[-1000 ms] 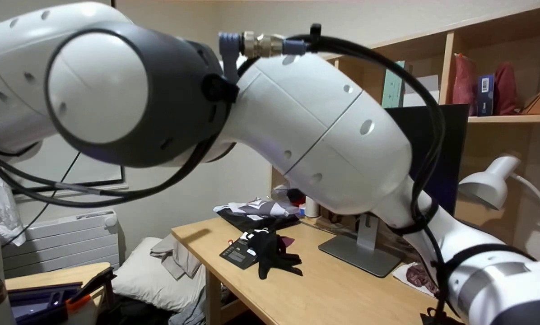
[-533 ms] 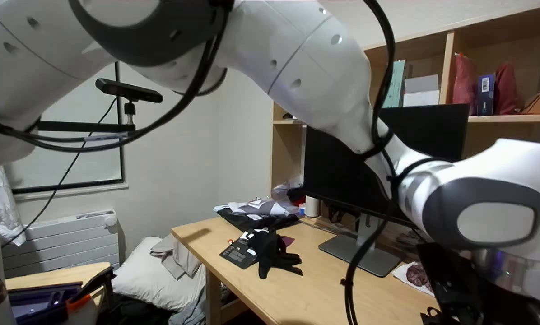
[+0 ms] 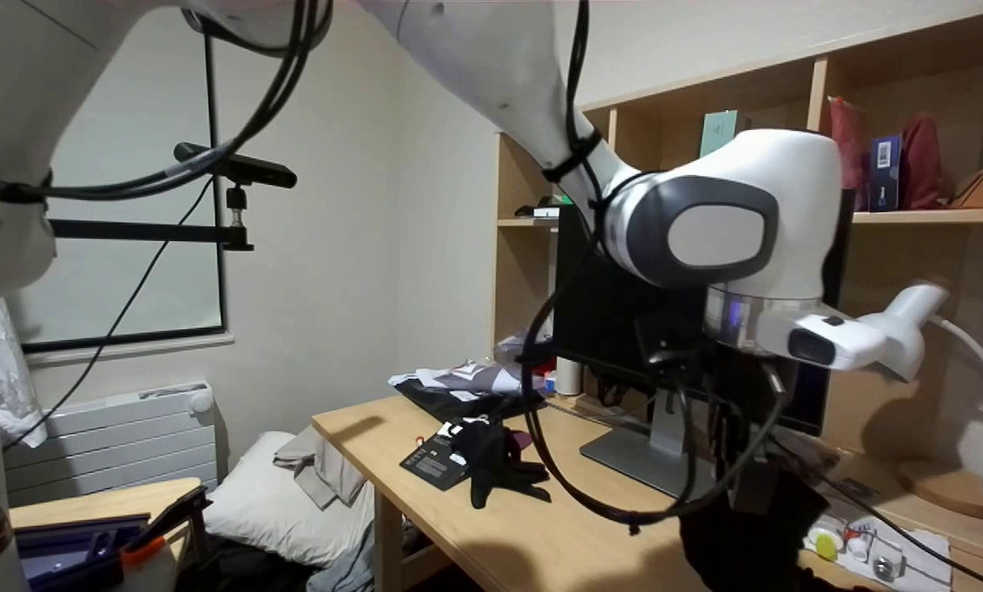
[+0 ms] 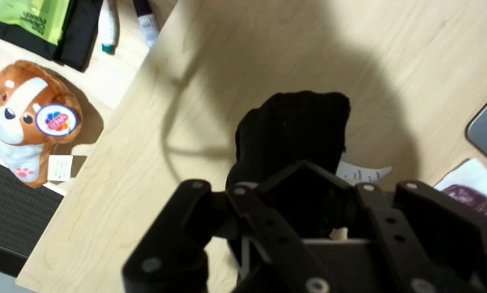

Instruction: Move the black glove on the right to the left side of the desk

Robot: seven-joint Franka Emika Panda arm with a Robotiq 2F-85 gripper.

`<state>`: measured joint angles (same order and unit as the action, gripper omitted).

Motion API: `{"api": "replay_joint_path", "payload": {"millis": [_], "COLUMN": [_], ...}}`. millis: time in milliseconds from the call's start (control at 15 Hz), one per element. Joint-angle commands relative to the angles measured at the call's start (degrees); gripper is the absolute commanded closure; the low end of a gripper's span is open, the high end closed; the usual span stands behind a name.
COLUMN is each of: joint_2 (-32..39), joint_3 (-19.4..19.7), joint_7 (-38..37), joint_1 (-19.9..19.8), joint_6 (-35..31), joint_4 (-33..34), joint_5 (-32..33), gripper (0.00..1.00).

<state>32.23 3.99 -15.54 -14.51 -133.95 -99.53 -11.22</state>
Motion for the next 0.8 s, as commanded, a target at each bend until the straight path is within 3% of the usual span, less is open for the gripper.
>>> {"api": "replay_joint_path", "payload": {"millis": [0, 133, 200, 400, 733], "joint_2": [-12.17, -17.59, -10.53, -15.95, -15.97], "joint_3": [2.06, 2.29, 2.17, 2.1, 2.7], "joint_7": [0.31, 0.41, 0.28, 0.14, 0.27], "joint_1": [5.53, 8.09, 6.77, 8.53, 8.41], "joint_6": [1.01, 3.51, 2.0, 3.16, 4.98], "joint_4": [-14.14, -20.02, -12.38, -18.32, -17.96], "joint_5": [3.14, 5.89, 3.17, 4.79, 5.55], "gripper": [0.93, 0.93, 0.93, 0.93, 0.93]}}
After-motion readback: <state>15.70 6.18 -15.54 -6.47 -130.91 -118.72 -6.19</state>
